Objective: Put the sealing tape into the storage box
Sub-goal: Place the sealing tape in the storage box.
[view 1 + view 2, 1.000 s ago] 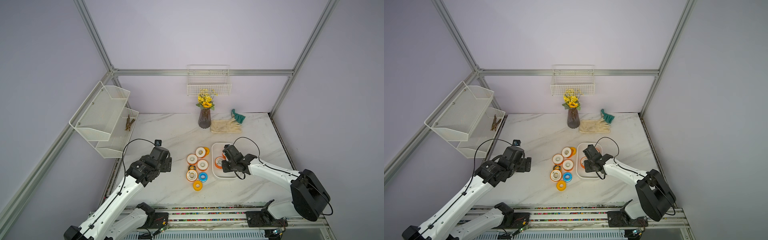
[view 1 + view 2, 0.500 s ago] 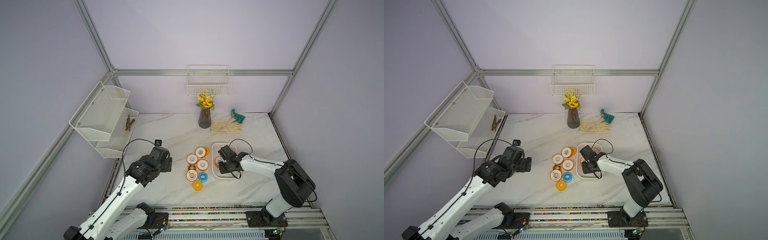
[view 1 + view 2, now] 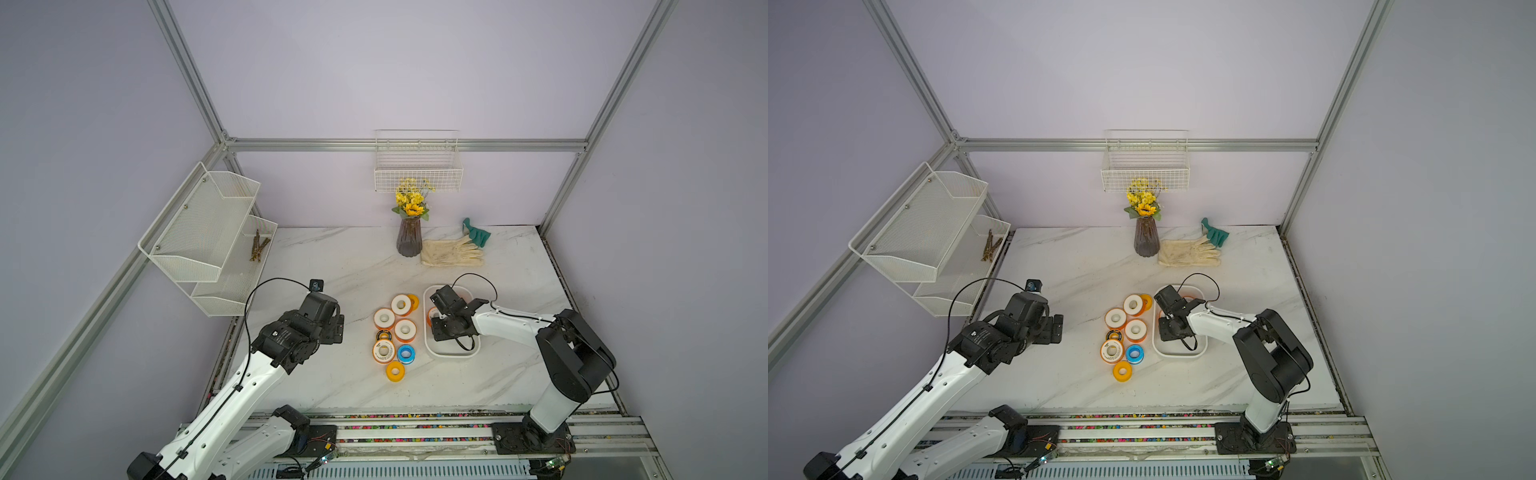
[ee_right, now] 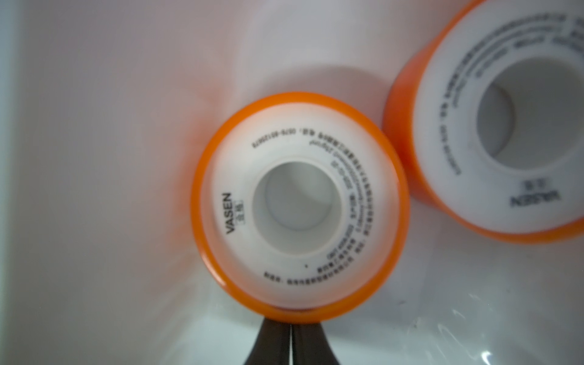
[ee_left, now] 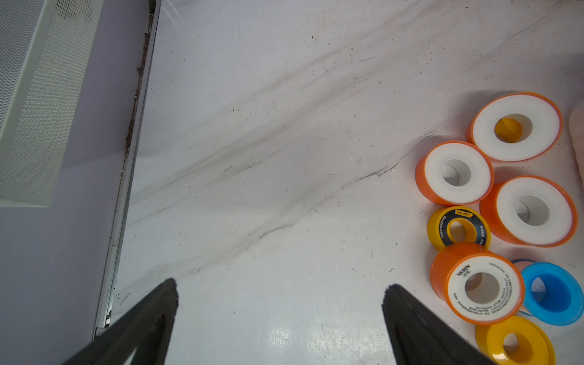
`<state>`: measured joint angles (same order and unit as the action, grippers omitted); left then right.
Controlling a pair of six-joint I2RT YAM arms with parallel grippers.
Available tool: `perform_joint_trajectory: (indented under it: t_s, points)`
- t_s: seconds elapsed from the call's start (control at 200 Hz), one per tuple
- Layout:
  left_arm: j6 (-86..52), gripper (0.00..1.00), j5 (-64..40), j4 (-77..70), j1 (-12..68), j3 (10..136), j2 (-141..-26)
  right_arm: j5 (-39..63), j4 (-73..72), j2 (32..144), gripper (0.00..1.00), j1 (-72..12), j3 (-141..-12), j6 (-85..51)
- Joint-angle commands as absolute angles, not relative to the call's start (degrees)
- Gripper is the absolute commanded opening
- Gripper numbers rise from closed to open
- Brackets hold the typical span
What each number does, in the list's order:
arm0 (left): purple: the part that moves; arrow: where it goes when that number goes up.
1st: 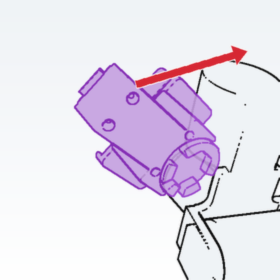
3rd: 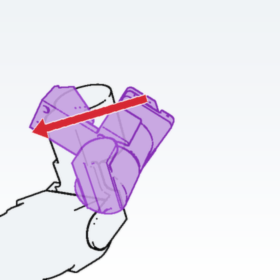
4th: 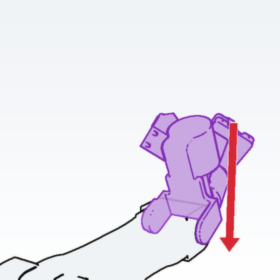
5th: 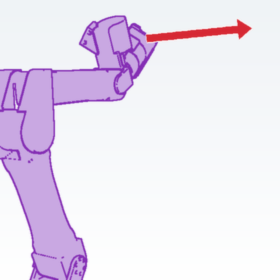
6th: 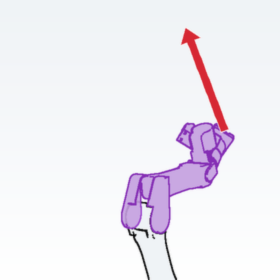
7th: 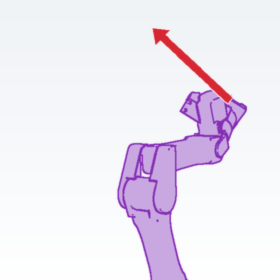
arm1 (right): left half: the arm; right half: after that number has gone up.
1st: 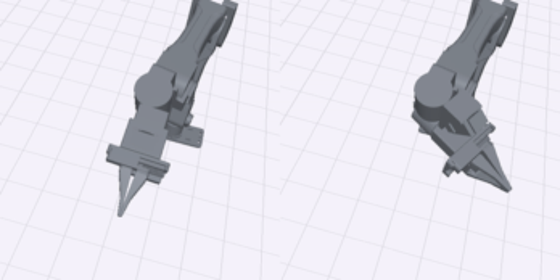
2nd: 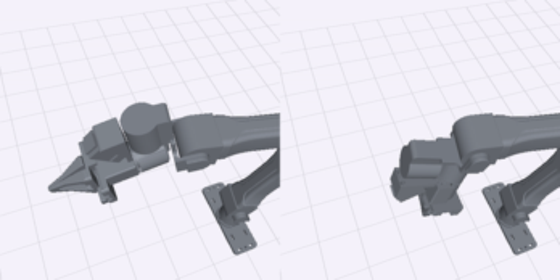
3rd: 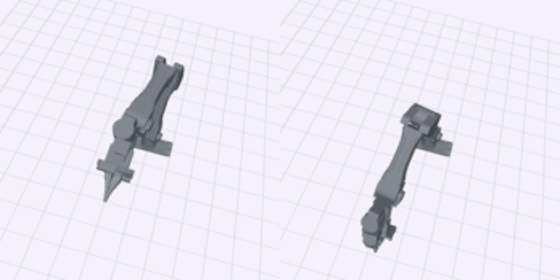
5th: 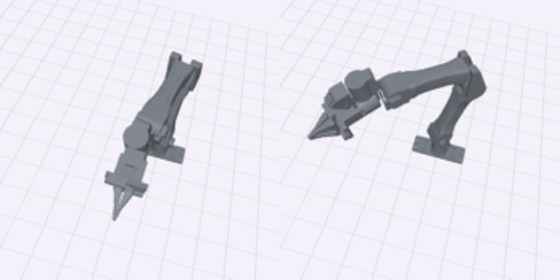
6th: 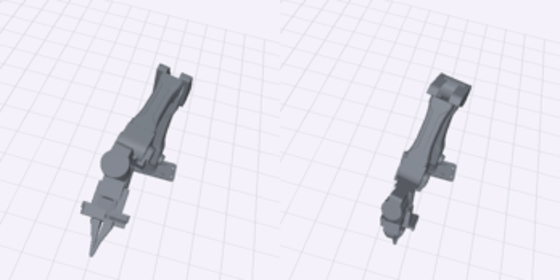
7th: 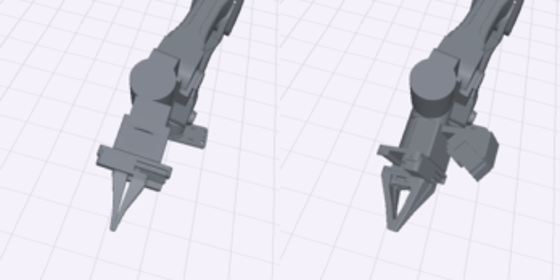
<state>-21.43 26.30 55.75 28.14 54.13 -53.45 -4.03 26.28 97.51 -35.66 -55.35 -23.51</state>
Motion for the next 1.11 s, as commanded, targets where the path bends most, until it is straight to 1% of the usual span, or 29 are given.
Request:
perform_joint_trajectory:
  t_s: [0.0, 0.105, 0.255, 0.42, 0.655, 0.765, 0.815, 0.885, 0.945, 1.01, 1.1]
  points:
    - [-20.89, 1.00, 26.20, 53.98, 27.87, 54.23, -52.91, -3.80, 25.09, 97.52, 0.10, -35.40, -56.26, -23.39]
    - [-20.84, 1.00, 26.22, 54.03, 27.84, 54.23, -53.00, -2.89, 25.32, 95.72, 0.10, -35.51, -55.69, -23.16]
    - [-20.91, 1.00, 26.28, 53.96, 27.77, 54.23, -53.04, -2.09, 24.47, 89.11, 0.16, -35.41, -54.04, -22.24]
    - [-20.92, 1.00, 26.28, 53.96, 27.77, 54.23, -53.00, -6.61, 20.13, 79.38, 0.19, -35.29, -50.89, -22.19]
    - [-21.27, 1.00, 25.69, 53.89, 27.82, 54.14, -52.12, -13.01, 10.58, 68.75, 0.20, -35.23, -42.64, -22.84]
    - [-21.48, 1.00, 22.03, 53.40, 27.81, 54.62, -52.34, -17.05, 4.01, 63.42, 0.23, -35.17, -36.78, -23.04]
    - [-21.88, 1.00, 18.00, 52.65, 27.78, 54.99, -52.54, -19.46, 1.53, 61.11, 0.28, -35.18, -34.10, -23.31]
    - [-23.35, 1.00, 12.49, 50.70, 27.83, 55.15, -52.81, -21.87, -2.85, 58.05, 0.42, -35.16, -30.66, -23.97]
    - [-24.89, 1.00, 9.34, 47.79, 27.84, 54.36, -53.84, -22.64, -4.43, 55.82, 0.52, -35.11, -28.59, -24.28]
    - [-26.30, 1.00, 7.58, 45.12, 27.90, 53.83, -56.23, -22.83, -5.16, 53.88, 0.58, -35.16, -27.25, -24.35]
    - [-27.42, 1.00, 5.60, 42.98, 28.41, 54.93, -62.22, -23.85, -5.52, 52.41, 0.63, -35.10, -25.95, -25.18]
